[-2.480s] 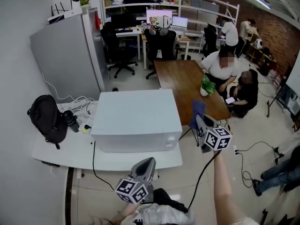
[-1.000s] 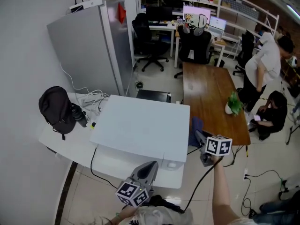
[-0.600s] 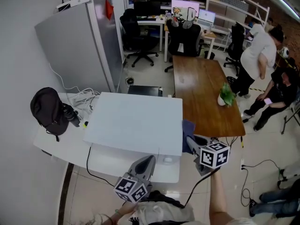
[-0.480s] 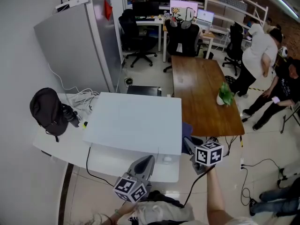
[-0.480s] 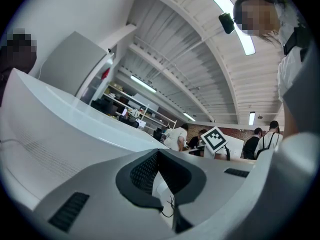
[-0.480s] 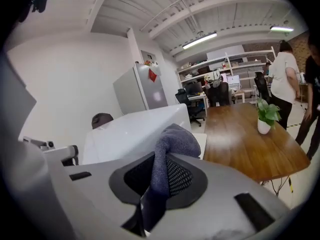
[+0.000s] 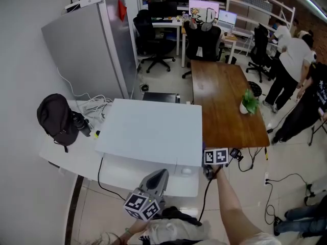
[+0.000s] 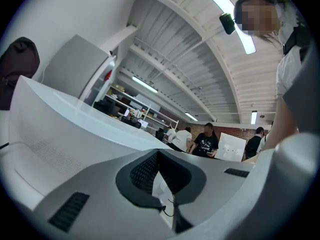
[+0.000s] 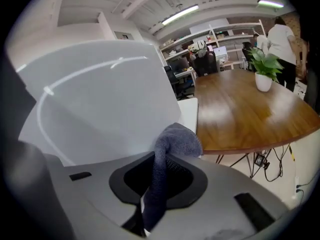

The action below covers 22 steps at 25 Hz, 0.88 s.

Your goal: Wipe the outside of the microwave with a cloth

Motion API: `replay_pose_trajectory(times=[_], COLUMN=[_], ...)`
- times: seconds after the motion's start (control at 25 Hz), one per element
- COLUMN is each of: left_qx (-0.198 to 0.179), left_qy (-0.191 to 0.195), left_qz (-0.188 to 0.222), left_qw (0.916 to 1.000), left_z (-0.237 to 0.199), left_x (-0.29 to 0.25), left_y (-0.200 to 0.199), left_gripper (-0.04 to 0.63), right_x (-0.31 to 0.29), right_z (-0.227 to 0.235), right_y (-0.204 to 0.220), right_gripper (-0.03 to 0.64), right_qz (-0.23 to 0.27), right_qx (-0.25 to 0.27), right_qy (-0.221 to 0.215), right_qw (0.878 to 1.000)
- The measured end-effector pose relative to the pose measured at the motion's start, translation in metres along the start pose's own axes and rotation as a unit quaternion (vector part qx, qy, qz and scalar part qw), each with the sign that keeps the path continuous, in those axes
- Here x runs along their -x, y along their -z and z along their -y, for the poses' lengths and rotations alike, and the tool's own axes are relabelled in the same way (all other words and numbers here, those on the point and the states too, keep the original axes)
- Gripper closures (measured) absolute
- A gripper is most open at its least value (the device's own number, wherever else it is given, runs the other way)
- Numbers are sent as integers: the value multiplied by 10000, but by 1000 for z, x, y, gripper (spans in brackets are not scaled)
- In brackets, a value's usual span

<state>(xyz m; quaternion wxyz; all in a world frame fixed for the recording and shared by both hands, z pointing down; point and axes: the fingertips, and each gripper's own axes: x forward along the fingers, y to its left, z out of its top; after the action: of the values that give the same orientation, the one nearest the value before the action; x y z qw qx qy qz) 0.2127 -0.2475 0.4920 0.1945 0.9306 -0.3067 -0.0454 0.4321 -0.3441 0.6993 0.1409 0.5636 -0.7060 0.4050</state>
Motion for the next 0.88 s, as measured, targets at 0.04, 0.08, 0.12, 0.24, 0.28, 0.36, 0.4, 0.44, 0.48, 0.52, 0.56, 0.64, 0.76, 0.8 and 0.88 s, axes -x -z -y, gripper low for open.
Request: replay_pose_trajectory(times=[0.04, 0.08, 0.12, 0.24, 0.28, 0.36, 0.4, 0.44, 0.48, 0.52, 0.56, 0.64, 0.76, 0.8, 0.88], left_qx=[7, 10, 13, 13, 9, 2, 2, 6, 13, 23, 35, 68, 130, 146, 159], left_qy=[-7, -11, -13, -13, -13, -23, -37, -56, -77, -101, -123, -147, -124, -108, -64], left_qz=[5, 10, 14, 33, 39, 27, 6, -18, -36, -43, -37, -7, 6, -5, -48], left_qw=[10000, 10000, 10000, 10000, 10000, 10000, 10000, 10000, 10000, 9999, 9999, 9999, 9998, 9998, 9998], left_z=[0, 0, 0, 0, 0, -1, -3, -5, -7, -9, -11, -14, -13, -13, -10], left_x=[1, 2, 3, 4, 5, 7, 8, 9, 9, 10, 10, 8, 5, 5, 4], left_y=[0, 0, 0, 0, 0, -1, 0, 0, 0, 0, -1, -2, -1, 0, 4], left_gripper=[606, 606, 606, 606, 606, 606, 606, 606, 606, 607, 606, 606, 606, 606, 606], right_x=[-7, -12, -15, -4, 9, 50, 76, 104, 133, 159, 181, 209, 211, 204, 185], right_z=[5, 10, 14, 18, 14, -2, -17, -34, -53, -72, -90, -117, -137, -138, -134], right_y=[7, 13, 17, 11, 2, -20, -29, -37, -42, -43, -42, -31, -6, 2, 16], right_gripper=[543, 543, 543, 543, 543, 543, 543, 543, 543, 543, 543, 543, 543, 543, 543], right_qz=[-108, -197, -259, -129, 60, 600, 900, 1186, 1445, 1666, 1843, 2028, 1936, 1861, 1676], right_qx=[-93, -173, -221, -122, -74, -15, 20, 78, 157, 235, 286, 303, 315, 324, 372], right_qy=[45, 92, 152, 368, 403, 357, 282, 189, 94, 3, -81, -217, -294, -286, -212], right_qw=[9999, 9996, 9993, 9992, 9991, 9976, 9955, 9927, 9893, 9857, 9824, 9785, 9801, 9816, 9849])
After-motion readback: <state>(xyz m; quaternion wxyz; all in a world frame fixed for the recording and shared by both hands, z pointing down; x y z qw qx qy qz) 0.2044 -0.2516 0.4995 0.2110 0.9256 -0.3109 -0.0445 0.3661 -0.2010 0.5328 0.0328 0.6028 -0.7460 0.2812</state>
